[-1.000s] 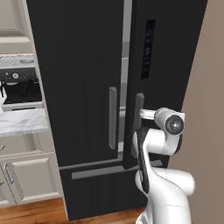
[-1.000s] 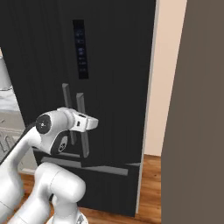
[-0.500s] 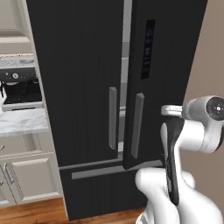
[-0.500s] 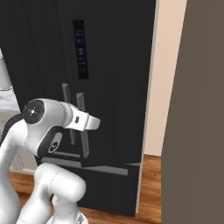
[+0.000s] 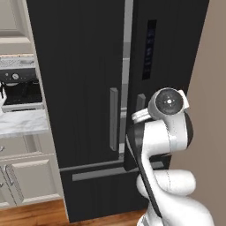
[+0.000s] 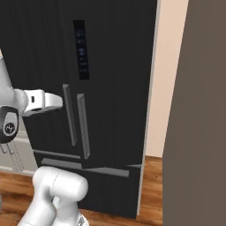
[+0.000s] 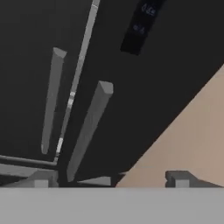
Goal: There is a bowl on the dining counter. Grab a lemon wedge from the fridge and place it in the bowl. Then get the liquor bottle and glass cup from the cabinet and place them next to the bowl.
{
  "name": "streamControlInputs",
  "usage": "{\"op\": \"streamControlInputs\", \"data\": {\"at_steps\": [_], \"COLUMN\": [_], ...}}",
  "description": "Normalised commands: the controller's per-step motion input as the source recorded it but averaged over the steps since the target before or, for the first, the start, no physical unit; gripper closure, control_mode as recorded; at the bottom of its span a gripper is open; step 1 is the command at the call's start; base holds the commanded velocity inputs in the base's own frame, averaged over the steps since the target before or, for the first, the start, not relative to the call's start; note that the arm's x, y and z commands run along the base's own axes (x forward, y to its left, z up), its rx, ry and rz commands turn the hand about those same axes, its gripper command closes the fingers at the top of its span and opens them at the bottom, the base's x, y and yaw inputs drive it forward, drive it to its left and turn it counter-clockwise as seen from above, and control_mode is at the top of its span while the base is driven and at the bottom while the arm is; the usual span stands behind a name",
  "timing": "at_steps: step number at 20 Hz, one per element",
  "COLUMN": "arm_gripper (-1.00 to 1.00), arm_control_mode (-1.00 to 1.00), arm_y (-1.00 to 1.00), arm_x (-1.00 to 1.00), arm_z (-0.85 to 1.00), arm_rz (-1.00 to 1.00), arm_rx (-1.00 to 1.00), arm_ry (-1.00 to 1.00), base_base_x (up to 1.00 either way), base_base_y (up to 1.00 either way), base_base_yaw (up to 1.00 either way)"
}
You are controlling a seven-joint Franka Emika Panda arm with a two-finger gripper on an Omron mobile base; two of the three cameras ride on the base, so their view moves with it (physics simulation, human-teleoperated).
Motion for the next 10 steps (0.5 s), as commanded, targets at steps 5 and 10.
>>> {"op": "streamControlInputs", "data": {"at_steps": [5,10], "arm_gripper": [-1.0,-1.0], "arm_control_mode": [-1.0,-1.0], "arm_y": [0.99,0.79], "arm_x": [0.16,0.68], "arm_z": [0.13,0.06], "arm_rz": [0.17,0.05], "arm_rx": [-0.67,-0.52], "arm_ry": [0.38,0.43], "base_base_x": [0.0,0.0], "base_base_y": [0.0,0.0], "base_base_yaw": [0.0,0.0]}}
